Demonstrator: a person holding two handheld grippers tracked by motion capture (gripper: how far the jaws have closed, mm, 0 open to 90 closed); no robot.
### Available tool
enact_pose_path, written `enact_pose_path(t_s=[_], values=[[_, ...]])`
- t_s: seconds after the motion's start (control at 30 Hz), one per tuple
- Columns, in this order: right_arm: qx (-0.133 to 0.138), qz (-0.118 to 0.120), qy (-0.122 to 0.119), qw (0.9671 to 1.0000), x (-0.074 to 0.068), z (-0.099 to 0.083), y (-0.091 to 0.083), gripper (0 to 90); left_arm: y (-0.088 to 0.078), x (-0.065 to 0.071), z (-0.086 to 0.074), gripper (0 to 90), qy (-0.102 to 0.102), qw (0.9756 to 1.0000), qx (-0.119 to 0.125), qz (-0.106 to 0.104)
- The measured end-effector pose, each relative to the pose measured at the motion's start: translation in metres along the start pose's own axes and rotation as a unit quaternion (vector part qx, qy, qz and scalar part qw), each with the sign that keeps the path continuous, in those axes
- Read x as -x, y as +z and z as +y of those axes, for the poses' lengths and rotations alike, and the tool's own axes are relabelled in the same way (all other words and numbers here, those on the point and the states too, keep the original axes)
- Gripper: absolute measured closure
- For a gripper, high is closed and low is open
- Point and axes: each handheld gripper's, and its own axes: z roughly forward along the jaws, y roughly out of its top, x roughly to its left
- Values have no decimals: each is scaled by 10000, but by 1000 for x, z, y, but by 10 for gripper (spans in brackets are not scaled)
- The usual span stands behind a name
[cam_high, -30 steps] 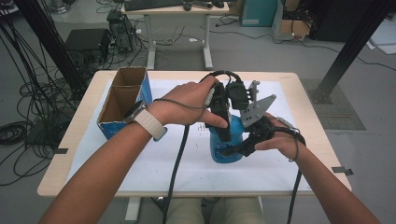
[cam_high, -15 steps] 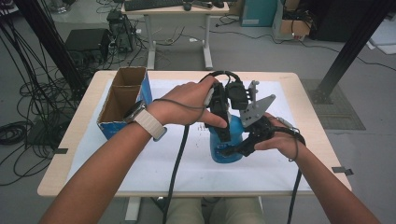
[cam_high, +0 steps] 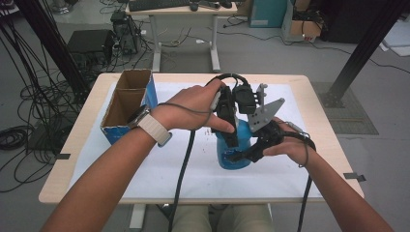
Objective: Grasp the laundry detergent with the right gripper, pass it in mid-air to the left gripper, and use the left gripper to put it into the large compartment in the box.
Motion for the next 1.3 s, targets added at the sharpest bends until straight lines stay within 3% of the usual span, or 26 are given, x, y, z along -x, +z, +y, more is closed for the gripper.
enact_pose_path(t_s=[0.07, 0.1, 0.17, 0.23, 0.27, 1.3], values=[[-4, -6, 1, 10000, 0, 0, 0, 426, 0, 0, 0, 372, -7, 10000, -25, -40], [-15, 0, -2, 10000, 0, 0, 0, 426, 2, 2, -1, 371, -189, 9998, 33, -64], [-18, 10, 1, 10000, 0, 0, 0, 426, 2, 2, -1, 372, -197, 9998, 41, -70], [-16, 9, 2, 10000, 0, 0, 1, 426, 2, 2, -1, 372, -147, 9999, 20, -60], [-20, 13, 1, 10000, 0, 0, 1, 425, 1, 0, 0, 372, 14, 10000, -13, 16], [-32, -4, 14, 10000, -1, 0, -1, 426, 0, 1, 0, 371, -1, 10000, -8, 12]])
